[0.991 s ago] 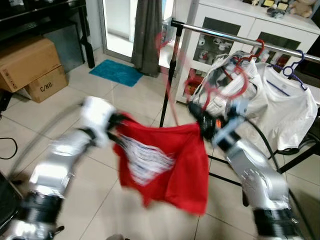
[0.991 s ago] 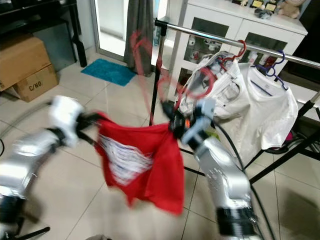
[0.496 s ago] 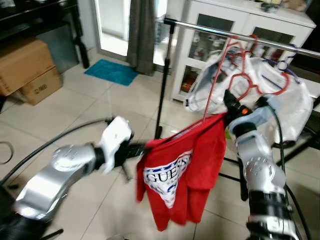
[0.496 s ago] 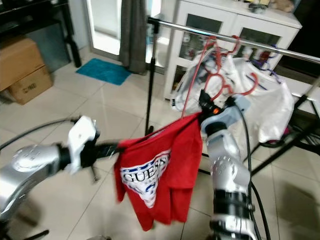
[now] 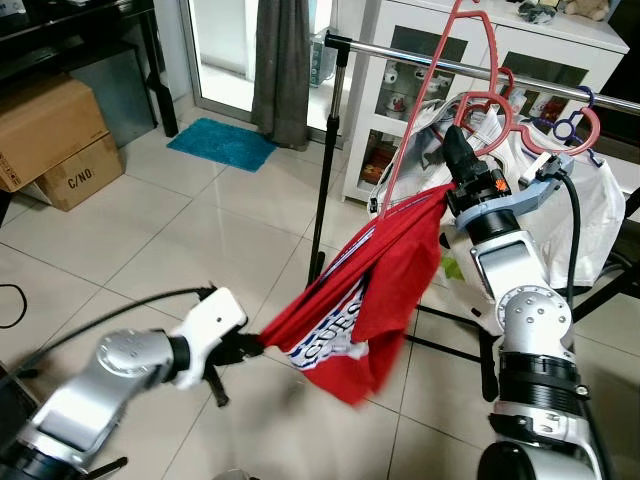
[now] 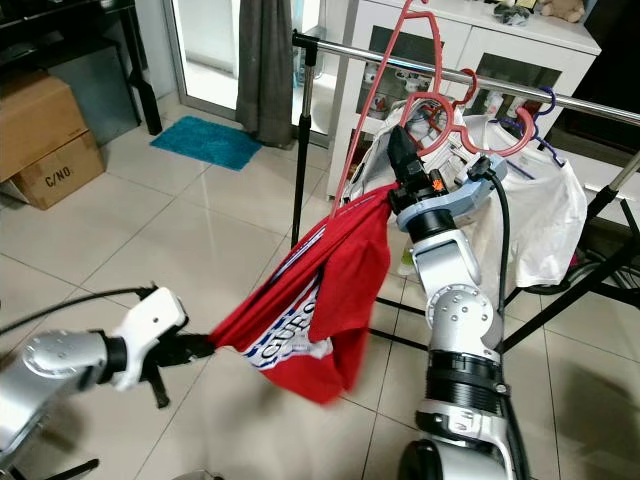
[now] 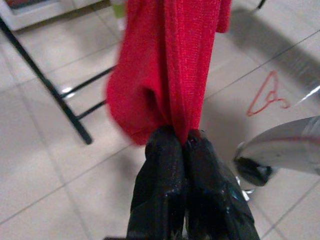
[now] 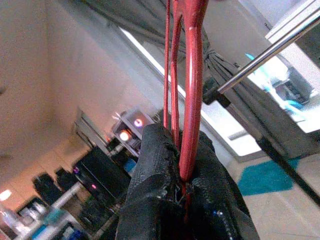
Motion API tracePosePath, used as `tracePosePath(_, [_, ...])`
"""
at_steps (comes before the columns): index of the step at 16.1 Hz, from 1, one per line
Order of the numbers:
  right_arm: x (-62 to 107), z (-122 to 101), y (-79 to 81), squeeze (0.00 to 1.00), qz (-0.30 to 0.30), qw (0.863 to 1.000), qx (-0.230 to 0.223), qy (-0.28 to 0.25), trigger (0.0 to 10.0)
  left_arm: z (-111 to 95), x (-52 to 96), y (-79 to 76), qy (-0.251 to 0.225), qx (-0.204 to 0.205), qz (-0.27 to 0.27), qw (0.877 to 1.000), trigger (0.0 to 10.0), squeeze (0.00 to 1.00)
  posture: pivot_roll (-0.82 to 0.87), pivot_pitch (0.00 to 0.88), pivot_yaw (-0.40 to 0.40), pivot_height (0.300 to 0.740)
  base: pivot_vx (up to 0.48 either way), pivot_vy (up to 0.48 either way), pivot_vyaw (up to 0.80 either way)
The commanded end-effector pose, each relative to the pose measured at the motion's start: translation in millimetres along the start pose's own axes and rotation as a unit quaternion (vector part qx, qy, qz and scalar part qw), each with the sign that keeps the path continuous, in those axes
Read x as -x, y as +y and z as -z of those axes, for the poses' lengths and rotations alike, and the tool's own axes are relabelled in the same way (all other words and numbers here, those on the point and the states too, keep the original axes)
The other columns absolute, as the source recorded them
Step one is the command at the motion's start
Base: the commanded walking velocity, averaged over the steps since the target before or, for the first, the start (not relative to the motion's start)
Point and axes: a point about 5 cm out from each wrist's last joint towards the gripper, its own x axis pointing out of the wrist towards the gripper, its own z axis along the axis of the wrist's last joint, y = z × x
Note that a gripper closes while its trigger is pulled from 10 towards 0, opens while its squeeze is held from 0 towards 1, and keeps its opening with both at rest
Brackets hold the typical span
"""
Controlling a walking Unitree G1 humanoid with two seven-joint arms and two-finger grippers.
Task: Hang hanger
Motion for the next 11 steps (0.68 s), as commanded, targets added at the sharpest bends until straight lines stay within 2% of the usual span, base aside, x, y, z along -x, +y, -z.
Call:
tracePosePath(1, [-7.0,-34,17.6,0.00,-0.034,0.996,-0.020,-0.083,0.0,20,-1.8,4.3,0.045,-0.006,-0.027,0.999,0.0,0.00,-0.05,0.000,-0.070,0.740,0.000,0.000,0.00])
tracePosePath(2, [-7.9,-32,19.0,0.00,-0.035,0.997,0.010,-0.068,0.0,18,-2.2,9.2,0.035,-0.014,-0.050,0.998,0.0,0.00,-0.05,0.000,-0.070,0.740,0.000,0.000,0.00])
tracePosePath(3, [-8.5,-17,22.0,0.00,-0.045,0.988,0.150,0.006,0.0,3,-1.3,22.6,-0.022,-0.023,-0.108,0.994,0.0,0.00,-0.05,0.000,-0.070,0.740,0.000,0.000,0.00])
tracePosePath(4, [-7.8,-9,21.6,0.00,-0.047,0.976,0.211,0.039,0.0,-8,0.2,27.9,-0.057,-0.028,-0.127,0.990,0.0,0.00,-0.05,0.000,-0.070,0.740,0.000,0.000,0.00])
tracePosePath(5, [-5.1,7,19.3,0.00,-0.051,0.953,0.288,0.079,0.0,-42,9.1,41.3,-0.163,-0.027,-0.166,0.972,0.0,0.00,-0.05,0.000,-0.072,0.740,0.000,0.000,0.00])
tracePosePath(6, [-3.5,16,18.9,0.00,-0.061,0.943,0.315,0.091,0.0,-67,20.8,52.7,-0.233,-0.029,-0.198,0.952,0.0,0.00,-0.05,0.000,-0.072,0.740,0.000,0.000,0.00])
tracePosePath(7, [-3.0,19,18.9,0.00,-0.063,0.940,0.321,0.094,0.0,-76,26.4,57.9,-0.257,-0.030,-0.213,0.942,0.0,0.00,-0.05,0.000,-0.072,0.740,0.000,0.000,0.00])
tracePosePath(8, [-0.8,25,18.9,0.00,-0.075,0.927,0.352,0.107,0.0,-96,41.1,69.9,-0.310,-0.037,-0.255,0.915,0.0,0.00,-0.06,0.000,-0.075,0.740,0.000,0.000,0.00])
tracePosePath(9, [1.1,30,18.4,0.00,-0.086,0.915,0.376,0.119,0.0,-105,49.9,75.6,-0.337,-0.039,-0.277,0.899,0.0,0.00,-0.06,0.000,-0.076,0.740,0.000,0.000,0.00])
tracePosePath(10, [4.1,35,16.8,0.00,-0.096,0.902,0.399,0.131,0.0,-117,61.1,81.3,-0.375,-0.035,-0.297,0.877,0.0,0.00,-0.06,0.000,-0.076,0.740,0.000,0.000,0.00])
tracePosePath(11, [5.5,37,15.1,0.00,-0.096,0.899,0.407,0.134,0.0,-124,68.0,84.3,-0.401,-0.031,-0.308,0.862,0.0,0.00,-0.06,0.000,-0.077,0.740,0.000,0.000,0.00])
